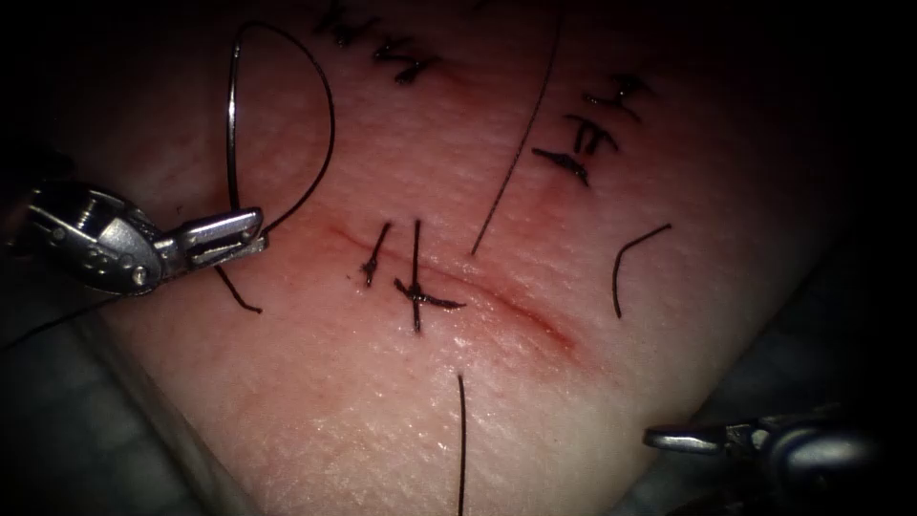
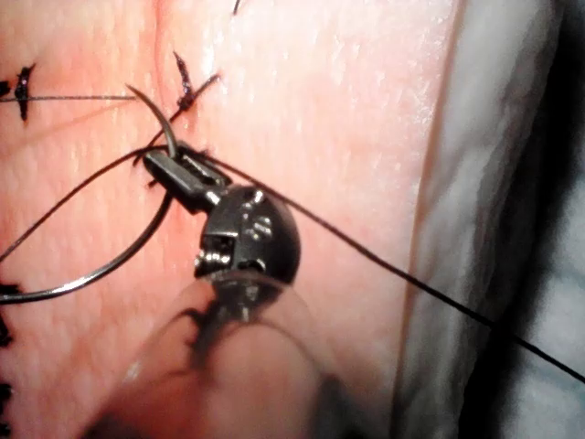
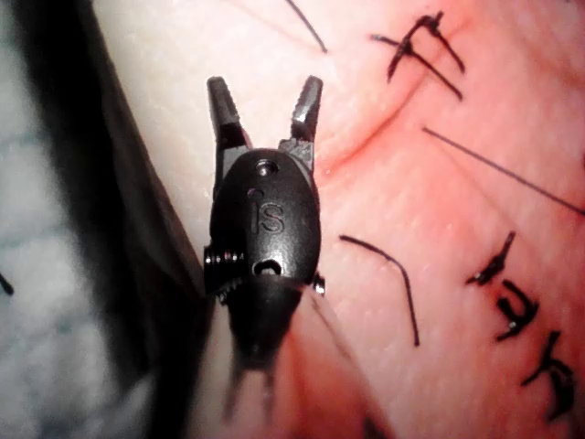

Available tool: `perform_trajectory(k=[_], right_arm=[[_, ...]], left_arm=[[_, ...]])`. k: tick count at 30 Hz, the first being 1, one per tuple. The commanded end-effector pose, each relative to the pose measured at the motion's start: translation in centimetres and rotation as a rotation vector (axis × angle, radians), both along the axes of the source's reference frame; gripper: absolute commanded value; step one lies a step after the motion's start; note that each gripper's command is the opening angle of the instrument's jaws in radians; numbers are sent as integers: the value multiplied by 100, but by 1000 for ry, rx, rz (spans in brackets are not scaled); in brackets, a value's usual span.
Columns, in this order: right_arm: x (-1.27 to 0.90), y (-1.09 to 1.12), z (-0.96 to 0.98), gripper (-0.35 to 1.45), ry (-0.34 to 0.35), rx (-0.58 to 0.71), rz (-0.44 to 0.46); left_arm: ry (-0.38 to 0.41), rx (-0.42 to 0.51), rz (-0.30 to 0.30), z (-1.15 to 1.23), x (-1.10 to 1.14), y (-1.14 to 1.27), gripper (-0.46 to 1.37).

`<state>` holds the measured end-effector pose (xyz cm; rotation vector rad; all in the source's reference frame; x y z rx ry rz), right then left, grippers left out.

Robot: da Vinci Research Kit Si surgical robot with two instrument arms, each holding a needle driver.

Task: Wound Closure
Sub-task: Pull the suture through the tissue using the right hand until a small length is left atop the wound.

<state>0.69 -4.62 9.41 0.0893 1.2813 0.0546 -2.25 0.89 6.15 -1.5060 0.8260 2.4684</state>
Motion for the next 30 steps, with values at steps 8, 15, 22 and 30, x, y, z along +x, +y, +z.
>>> perform_trajectory(k=[8,15,22,30], right_arm=[[29,0,59,120,-23,-34,21],[62,-11,95,120,-67,-46,27],[84,-17,113,119,-70,-48,16],[109,-20,121,119,-63,-45,9]], left_arm=[[0,5,8,-3,2,0,-35],[-1,10,3,-2,-2,1,-35],[-2,11,3,-2,-2,2,-35],[-6,15,2,-2,-3,2,-35]])
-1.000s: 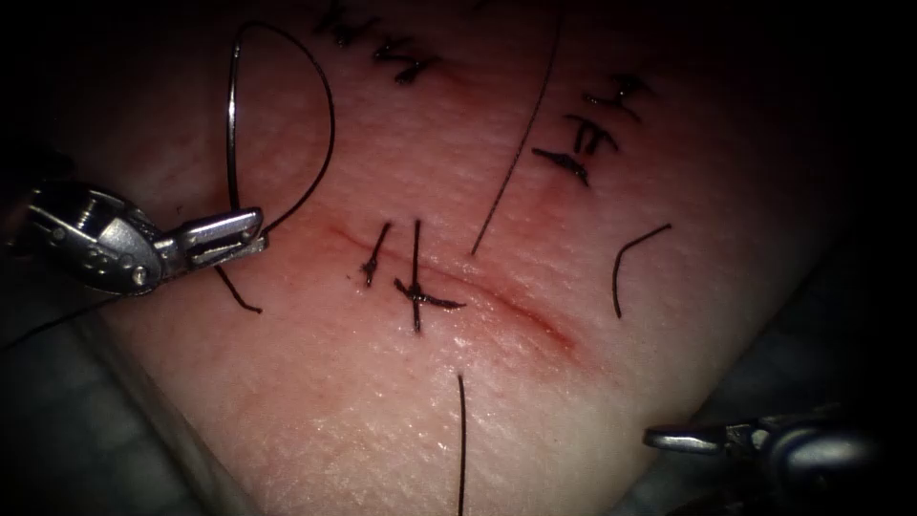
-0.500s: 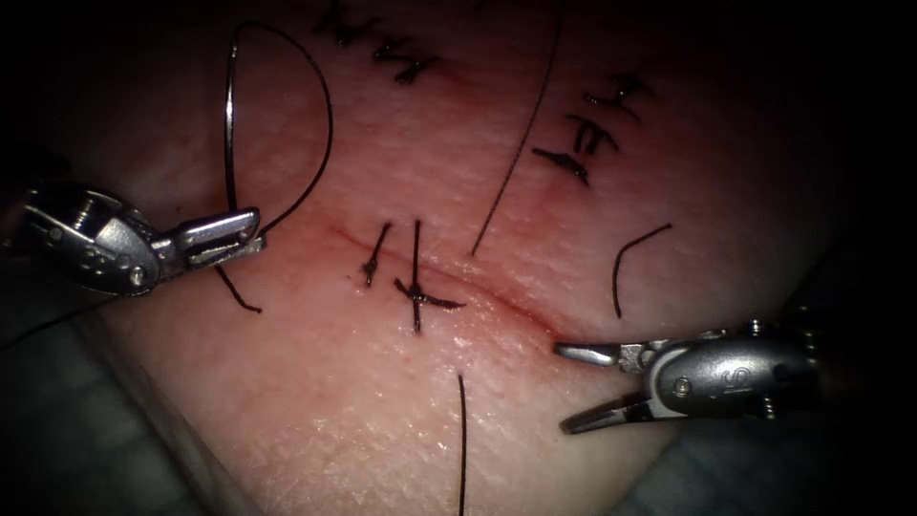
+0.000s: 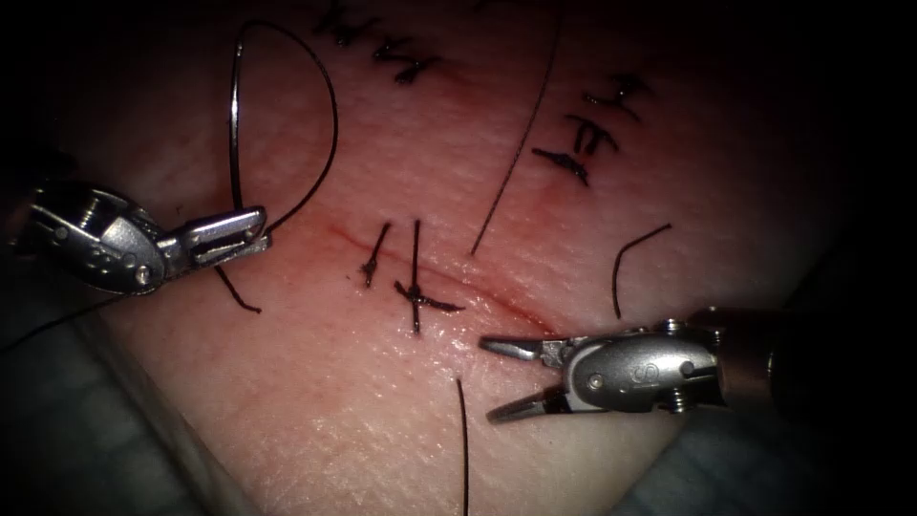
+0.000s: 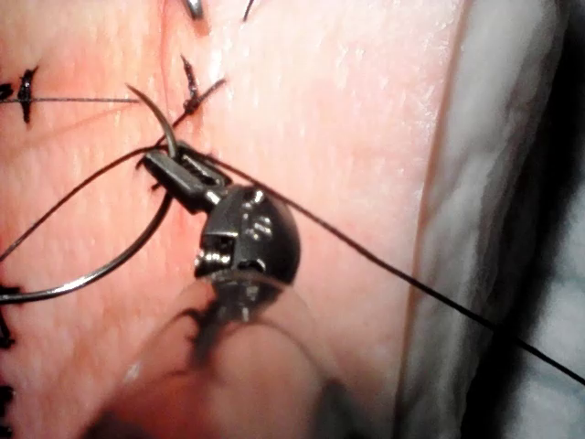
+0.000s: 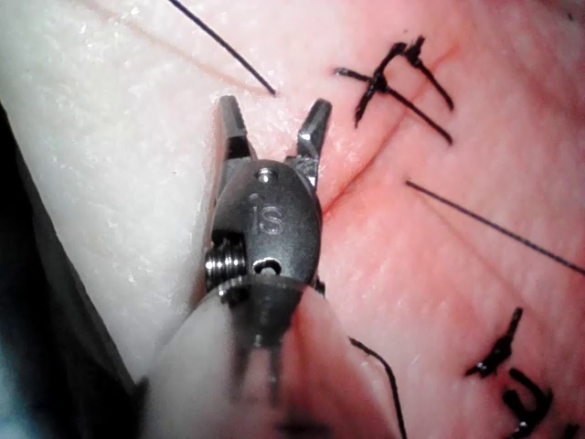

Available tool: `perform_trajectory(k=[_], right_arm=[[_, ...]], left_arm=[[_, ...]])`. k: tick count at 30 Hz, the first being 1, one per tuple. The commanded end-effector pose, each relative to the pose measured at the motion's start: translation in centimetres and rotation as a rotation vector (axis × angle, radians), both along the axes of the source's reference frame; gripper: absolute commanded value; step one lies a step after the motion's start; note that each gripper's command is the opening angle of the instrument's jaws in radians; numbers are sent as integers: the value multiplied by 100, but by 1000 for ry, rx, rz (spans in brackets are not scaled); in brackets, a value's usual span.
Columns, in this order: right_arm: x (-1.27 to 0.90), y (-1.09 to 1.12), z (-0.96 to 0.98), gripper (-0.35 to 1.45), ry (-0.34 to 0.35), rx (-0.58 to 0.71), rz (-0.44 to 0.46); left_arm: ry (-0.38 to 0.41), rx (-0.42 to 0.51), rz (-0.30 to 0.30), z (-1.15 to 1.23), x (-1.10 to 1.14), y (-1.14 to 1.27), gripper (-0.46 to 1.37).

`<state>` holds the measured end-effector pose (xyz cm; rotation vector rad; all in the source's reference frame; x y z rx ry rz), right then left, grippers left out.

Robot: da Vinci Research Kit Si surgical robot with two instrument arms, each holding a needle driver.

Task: Wound Closure
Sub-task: Pull the suture through the tissue using the right hand until a small length is left atop the wound.

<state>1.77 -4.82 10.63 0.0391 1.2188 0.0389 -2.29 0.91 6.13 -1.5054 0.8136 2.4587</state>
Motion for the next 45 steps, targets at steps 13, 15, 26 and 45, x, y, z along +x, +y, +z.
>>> perform_trajectory(k=[13,15,26,45], right_arm=[[28,-17,1,-21,63,34,-130],[28,-19,2,-35,20,28,-140],[23,-20,-9,-35,-48,33,-124],[58,-98,-90,-35,14,41,-244]], left_arm=[[-8,18,3,-1,2,-3,-35],[-8,18,4,-1,3,-3,-35],[-10,21,3,0,4,-6,-35],[-10,19,4,1,5,-8,-35]])
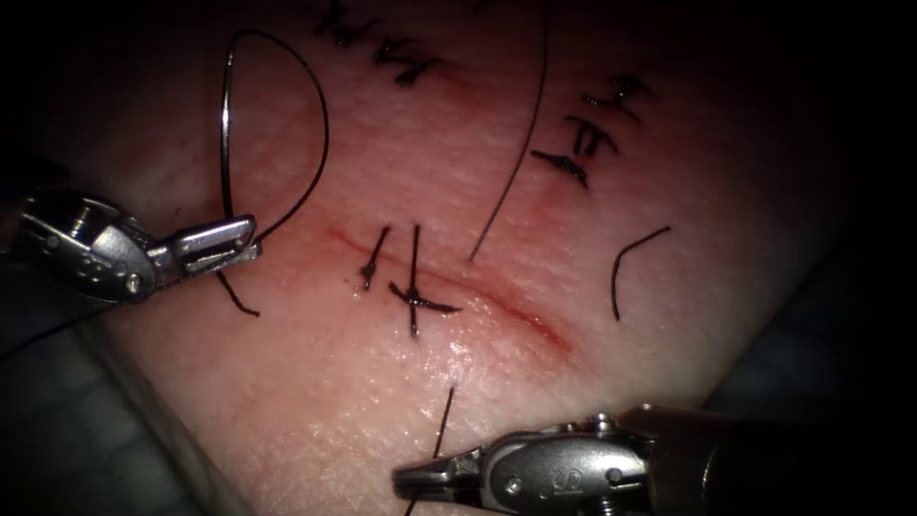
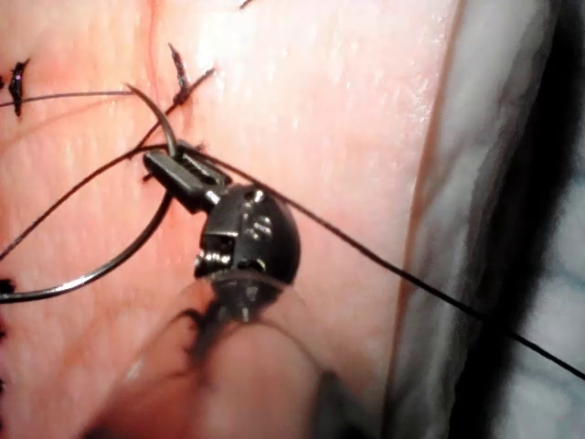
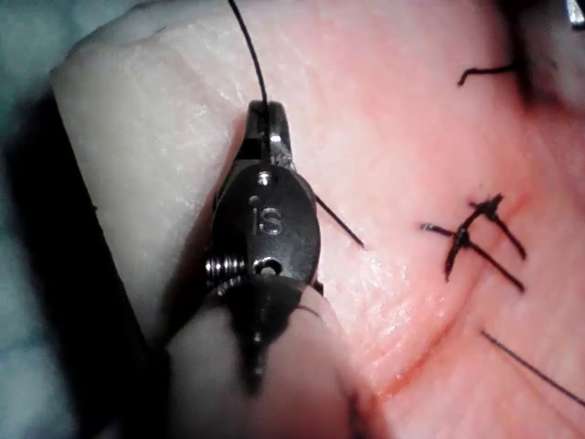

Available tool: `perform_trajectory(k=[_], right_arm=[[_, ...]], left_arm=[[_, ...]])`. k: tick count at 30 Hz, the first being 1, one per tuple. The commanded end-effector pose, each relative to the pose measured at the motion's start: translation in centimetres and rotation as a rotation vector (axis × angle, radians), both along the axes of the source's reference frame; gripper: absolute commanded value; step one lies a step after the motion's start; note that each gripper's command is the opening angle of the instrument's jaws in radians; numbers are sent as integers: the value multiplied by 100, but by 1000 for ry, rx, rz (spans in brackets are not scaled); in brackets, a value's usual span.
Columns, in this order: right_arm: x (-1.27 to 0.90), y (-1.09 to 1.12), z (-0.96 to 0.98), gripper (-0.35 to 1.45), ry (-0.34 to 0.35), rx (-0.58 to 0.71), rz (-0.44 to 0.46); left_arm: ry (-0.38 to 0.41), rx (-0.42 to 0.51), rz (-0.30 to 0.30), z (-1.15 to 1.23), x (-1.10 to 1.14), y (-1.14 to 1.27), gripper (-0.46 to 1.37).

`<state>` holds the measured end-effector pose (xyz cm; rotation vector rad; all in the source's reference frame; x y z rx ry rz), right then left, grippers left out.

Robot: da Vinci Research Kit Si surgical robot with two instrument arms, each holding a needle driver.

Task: Wound Closure
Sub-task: Pull the suture through the tissue using the right hand until a small length is left atop the wound.

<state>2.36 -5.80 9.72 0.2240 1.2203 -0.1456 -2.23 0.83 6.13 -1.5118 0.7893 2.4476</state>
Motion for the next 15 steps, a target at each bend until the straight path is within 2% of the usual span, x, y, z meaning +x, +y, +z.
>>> perform_trajectory(k=[1,7,15], right_arm=[[2,-6,-5,-35,1,-2,-15],[12,-32,-26,-35,22,-8,-50],[17,-54,-43,-35,37,-13,-77]], left_arm=[[2,2,4,1,-1,0,-35],[4,3,6,1,-2,-1,-35],[4,3,5,2,-4,0,-35]])
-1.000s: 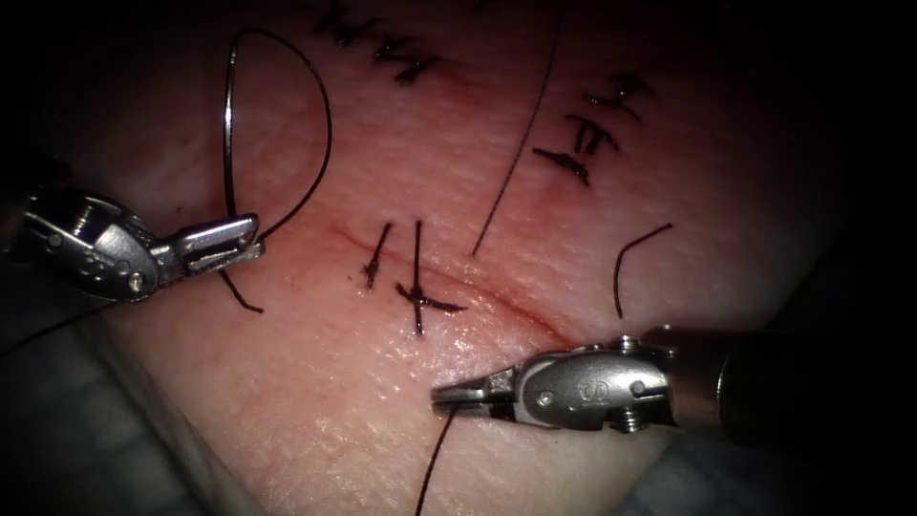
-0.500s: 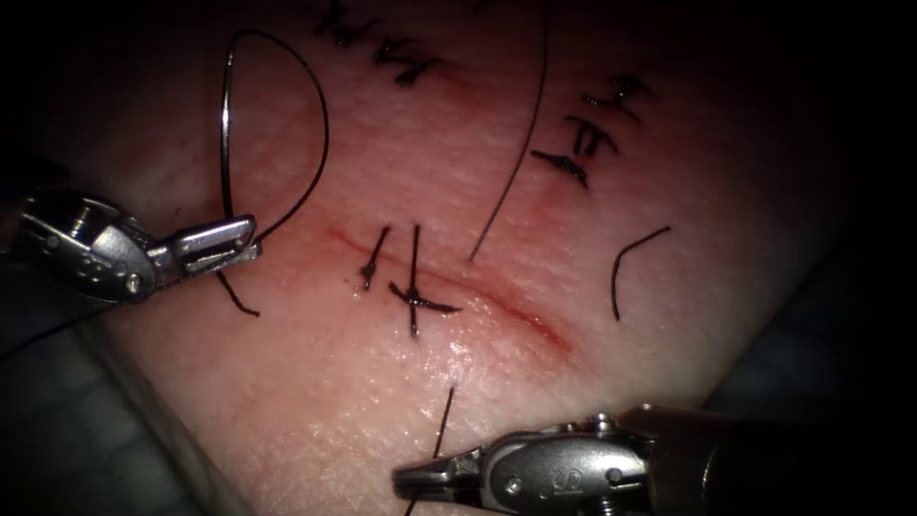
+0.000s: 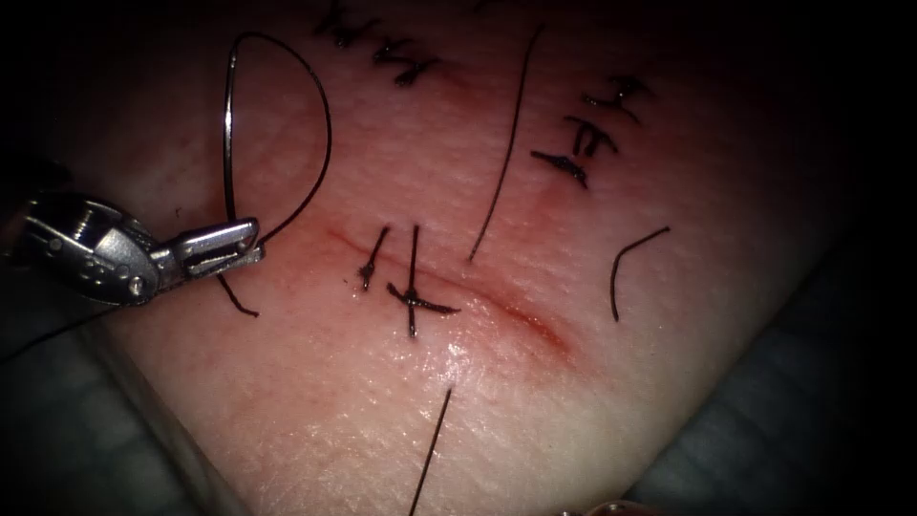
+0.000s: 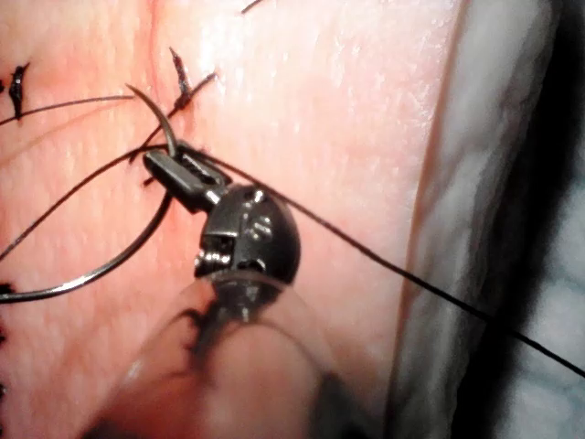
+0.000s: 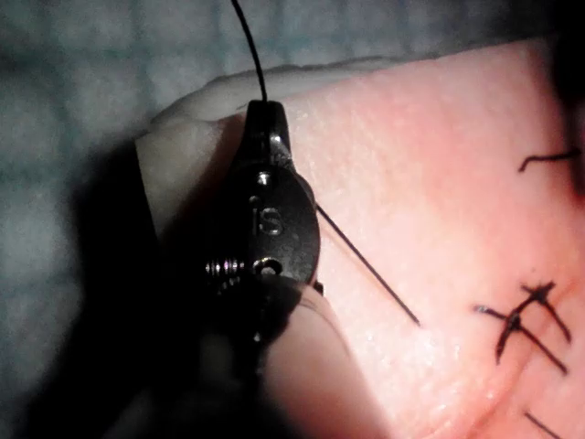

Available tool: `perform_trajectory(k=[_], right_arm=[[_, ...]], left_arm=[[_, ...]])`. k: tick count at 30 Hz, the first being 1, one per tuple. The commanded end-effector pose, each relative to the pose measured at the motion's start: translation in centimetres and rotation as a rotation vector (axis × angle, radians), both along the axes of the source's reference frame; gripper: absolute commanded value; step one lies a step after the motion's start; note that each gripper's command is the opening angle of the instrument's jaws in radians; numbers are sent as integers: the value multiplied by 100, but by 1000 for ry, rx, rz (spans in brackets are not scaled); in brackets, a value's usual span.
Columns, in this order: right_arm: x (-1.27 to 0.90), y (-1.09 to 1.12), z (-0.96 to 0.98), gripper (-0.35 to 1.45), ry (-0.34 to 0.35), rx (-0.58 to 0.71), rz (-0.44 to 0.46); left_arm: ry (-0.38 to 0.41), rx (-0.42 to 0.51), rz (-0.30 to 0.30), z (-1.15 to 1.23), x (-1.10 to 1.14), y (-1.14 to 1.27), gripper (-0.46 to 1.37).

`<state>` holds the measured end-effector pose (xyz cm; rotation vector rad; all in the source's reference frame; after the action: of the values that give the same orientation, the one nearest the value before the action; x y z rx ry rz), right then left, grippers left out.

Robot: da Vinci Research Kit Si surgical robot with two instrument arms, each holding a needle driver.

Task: Wound Closure
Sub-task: Pull the suture through the tissue using the right hand until a small length is left atop the wound.

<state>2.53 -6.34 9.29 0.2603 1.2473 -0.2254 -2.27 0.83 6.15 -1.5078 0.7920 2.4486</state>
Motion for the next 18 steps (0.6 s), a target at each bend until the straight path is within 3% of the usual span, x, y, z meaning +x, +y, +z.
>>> perform_trajectory(k=[1,11,18], right_arm=[[0,-5,-2,-35,5,-3,-6],[6,-38,-20,-35,27,14,-51],[7,-30,-17,-30,52,56,-52]], left_arm=[[2,4,7,0,0,1,-35],[4,9,10,0,-1,4,-35],[1,10,12,1,-2,6,-35]])
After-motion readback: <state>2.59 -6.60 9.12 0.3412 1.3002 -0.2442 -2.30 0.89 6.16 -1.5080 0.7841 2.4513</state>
